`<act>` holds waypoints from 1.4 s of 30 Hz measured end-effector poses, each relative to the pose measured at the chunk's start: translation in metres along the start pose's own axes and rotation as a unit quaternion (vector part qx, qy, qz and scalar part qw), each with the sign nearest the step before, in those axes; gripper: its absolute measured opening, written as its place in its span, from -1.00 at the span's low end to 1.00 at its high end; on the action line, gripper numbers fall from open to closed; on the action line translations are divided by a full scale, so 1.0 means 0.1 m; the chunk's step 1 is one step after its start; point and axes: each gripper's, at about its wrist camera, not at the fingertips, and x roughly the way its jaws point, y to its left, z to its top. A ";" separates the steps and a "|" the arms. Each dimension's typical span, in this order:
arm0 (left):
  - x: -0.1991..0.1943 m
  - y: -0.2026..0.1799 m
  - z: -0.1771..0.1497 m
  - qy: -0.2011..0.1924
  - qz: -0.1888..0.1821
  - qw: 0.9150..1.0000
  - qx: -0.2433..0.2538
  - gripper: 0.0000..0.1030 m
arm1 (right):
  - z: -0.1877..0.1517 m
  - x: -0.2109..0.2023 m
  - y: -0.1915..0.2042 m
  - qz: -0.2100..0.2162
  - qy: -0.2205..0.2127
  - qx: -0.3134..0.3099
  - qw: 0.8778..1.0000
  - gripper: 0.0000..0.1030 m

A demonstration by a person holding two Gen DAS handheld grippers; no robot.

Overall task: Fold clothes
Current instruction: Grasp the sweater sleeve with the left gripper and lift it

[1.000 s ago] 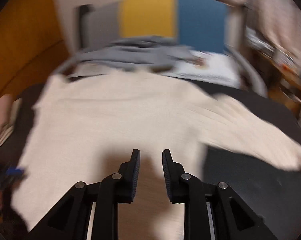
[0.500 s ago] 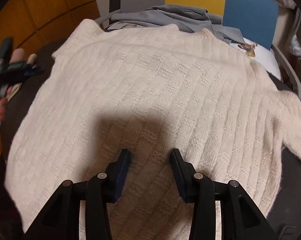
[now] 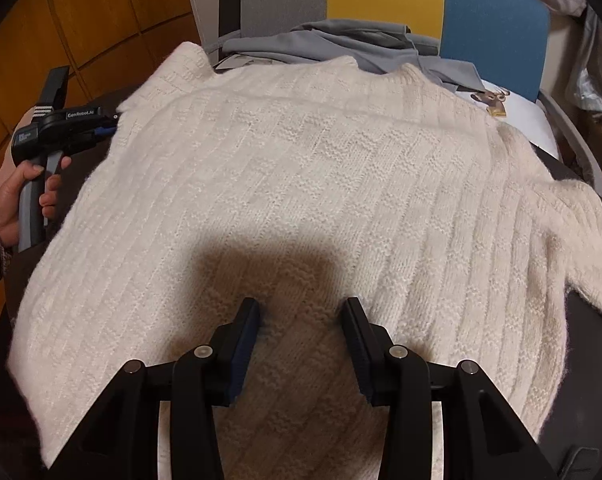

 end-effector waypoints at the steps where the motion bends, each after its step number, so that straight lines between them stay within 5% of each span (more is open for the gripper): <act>1: -0.03 0.00 -0.01 0.001 0.006 1.000 0.008 -0.53 | 0.01 -0.05 0.04 -0.008 0.001 -0.008 1.000 -0.15; 4: -0.15 0.06 0.02 -0.027 0.031 0.999 0.013 -0.52 | 0.21 -0.05 0.33 0.006 -0.012 -0.023 1.000 -0.11; 6: -0.15 0.15 0.05 -0.036 0.013 0.999 -0.007 -0.49 | 0.39 -0.02 0.58 0.025 -0.026 -0.031 0.999 -0.07; 14: 0.06 0.21 0.21 -0.014 -0.001 1.000 -0.023 -0.49 | 1.07 0.13 1.54 0.096 -0.079 -0.063 0.990 0.10; 20: 0.03 0.34 0.17 -0.012 -0.029 0.998 -0.057 -0.49 | 1.36 0.72 2.11 -0.003 -0.063 -0.147 0.987 0.07; 23: 0.02 0.40 0.16 -0.015 -0.039 0.996 -0.074 -0.49 | 1.42 0.88 2.16 -0.025 -0.064 -0.147 0.987 0.03; 25: 0.03 0.40 0.16 -0.014 -0.042 0.996 -0.073 -0.49 | 1.44 0.91 2.13 -0.038 -0.067 -0.138 0.987 -0.66; 26: 0.03 0.39 0.16 -0.013 -0.043 0.996 -0.070 -0.49 | 1.43 0.85 2.07 -0.034 -0.076 -0.125 0.989 -0.76; 33: 0.03 0.15 0.10 -0.008 -0.066 0.997 -0.031 -0.49 | 1.35 0.41 1.66 0.000 -0.140 -0.020 0.990 -0.83; 42: 0.22 -0.35 -0.01 0.017 -0.044 0.998 0.038 -0.45 | 1.05 0.31 1.09 0.026 -0.140 0.095 0.985 -0.84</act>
